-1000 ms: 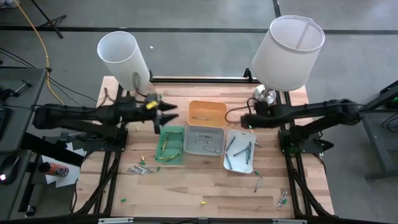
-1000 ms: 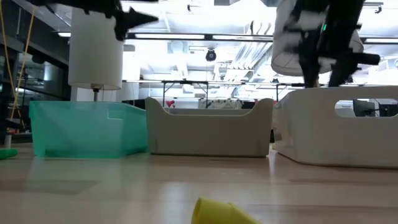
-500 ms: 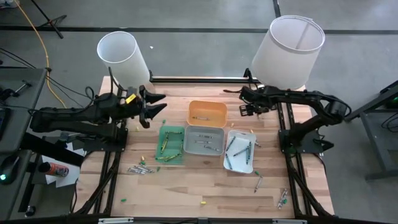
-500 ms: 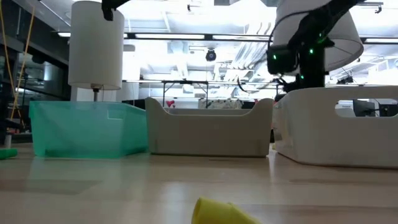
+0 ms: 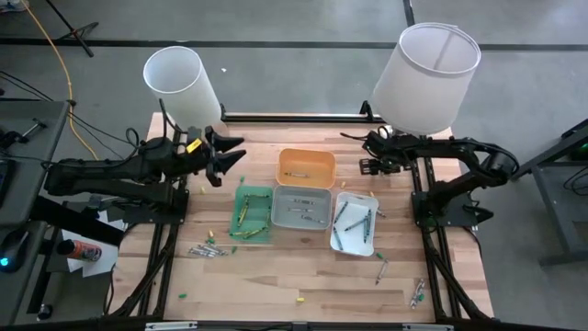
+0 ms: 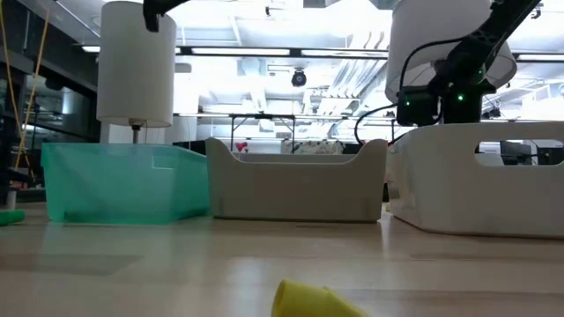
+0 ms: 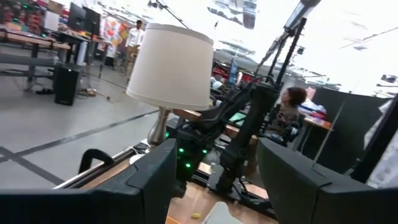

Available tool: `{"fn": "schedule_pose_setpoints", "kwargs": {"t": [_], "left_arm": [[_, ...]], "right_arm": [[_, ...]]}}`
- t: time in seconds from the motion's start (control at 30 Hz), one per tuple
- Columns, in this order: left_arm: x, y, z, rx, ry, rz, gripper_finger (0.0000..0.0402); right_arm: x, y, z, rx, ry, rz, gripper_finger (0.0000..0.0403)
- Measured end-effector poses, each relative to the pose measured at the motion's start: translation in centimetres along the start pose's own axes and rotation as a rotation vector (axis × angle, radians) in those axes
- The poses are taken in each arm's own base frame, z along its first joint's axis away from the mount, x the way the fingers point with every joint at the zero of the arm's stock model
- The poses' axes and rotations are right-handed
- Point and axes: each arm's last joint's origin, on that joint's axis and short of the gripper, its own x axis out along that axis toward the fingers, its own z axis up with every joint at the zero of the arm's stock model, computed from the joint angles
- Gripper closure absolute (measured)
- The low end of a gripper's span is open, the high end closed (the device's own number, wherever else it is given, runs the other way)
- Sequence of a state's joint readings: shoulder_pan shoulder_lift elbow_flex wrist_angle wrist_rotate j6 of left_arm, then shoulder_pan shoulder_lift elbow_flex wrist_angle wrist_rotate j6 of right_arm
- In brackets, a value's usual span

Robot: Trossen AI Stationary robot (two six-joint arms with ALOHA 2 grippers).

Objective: Sort crayons
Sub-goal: Put the white crayon into the gray bin

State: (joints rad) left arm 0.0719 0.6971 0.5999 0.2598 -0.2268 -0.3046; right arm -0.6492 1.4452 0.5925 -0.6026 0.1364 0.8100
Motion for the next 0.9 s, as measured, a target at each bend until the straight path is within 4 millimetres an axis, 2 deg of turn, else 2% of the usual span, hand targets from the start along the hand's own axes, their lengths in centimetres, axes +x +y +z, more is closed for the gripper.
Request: {"fn": "schedule_pose_setpoints", "kwargs": {"t": [0.07,0.13,0.27,0.3,0.43,0.57,0.73,0.9], "left_arm": [[0.0,0.0,0.0,0.000,-0.004,0.011,0.0192],[0.0,0.1,0.0,0.000,-0.007,0.018,0.0192],[0.0,0.0,0.2,-0.004,-0.022,0.014,0.0192],[0.0,0.0,0.3,-0.006,-0.031,0.011,0.0192],[0.0,-0.1,0.4,-0.008,-0.042,0.008,0.0192],[0.0,-0.1,0.4,-0.008,-0.041,0.008,0.0192],[0.1,0.0,0.3,-0.006,-0.041,0.026,0.0192],[0.3,0.2,0.1,-0.008,-0.046,0.082,0.0192]], "right_arm": [[0.1,0.0,-0.1,-0.016,0.005,-0.001,0.0226],[0.0,0.1,-0.5,-0.060,0.010,-0.009,0.0257],[-0.3,0.9,-1.5,-0.188,-0.010,-0.006,0.0369],[-0.6,1.0,-1.9,-0.221,-0.021,-0.006,0.0384],[-2.8,1.1,-4.0,-0.319,-0.039,0.051,0.0390],[-6.8,1.1,-5.9,-0.355,-0.221,0.212,0.0397],[-12.0,1.3,-8.2,-0.355,-0.492,0.596,0.0400],[-15.8,3.4,-10.1,-0.522,-0.729,0.941,0.0401]]}}
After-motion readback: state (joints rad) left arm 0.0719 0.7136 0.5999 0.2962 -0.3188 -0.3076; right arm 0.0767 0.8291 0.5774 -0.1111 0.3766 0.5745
